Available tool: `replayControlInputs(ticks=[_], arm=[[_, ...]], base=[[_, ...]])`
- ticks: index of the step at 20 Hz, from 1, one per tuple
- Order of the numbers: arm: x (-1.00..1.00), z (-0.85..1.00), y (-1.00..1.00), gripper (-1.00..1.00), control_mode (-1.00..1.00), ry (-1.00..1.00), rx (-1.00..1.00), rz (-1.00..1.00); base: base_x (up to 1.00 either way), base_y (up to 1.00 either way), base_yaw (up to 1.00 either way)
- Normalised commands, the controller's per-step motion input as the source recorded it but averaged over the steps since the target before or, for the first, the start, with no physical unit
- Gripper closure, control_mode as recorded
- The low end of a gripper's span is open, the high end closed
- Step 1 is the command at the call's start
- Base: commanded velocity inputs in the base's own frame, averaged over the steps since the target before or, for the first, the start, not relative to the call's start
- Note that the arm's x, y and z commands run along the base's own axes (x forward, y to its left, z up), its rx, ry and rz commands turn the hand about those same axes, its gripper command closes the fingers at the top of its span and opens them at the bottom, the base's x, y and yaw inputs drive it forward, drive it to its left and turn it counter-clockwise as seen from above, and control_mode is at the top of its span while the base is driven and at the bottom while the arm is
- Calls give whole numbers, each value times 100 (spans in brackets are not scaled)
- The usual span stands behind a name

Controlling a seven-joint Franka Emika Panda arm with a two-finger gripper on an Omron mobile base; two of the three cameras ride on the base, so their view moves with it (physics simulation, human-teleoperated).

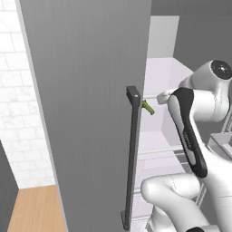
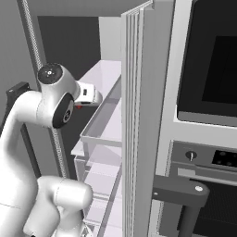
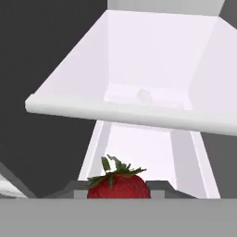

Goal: Take the strawberry from the fridge and place it on top of the pancake, located on the dining counter.

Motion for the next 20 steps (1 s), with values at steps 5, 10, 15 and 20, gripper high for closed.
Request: replayControlInputs(ticks=[5,10,15,20], arm=[[-91,1,13,100,-100,0,0,-9],[-68,1,19,100,-100,0,0,-12],[-51,5,0,100,-100,0,0,-11],[-30,3,19,100,100,0,0,-2]], base=[[0,0,0],[0,0,0],[0,0,0],[-14,10,0]])
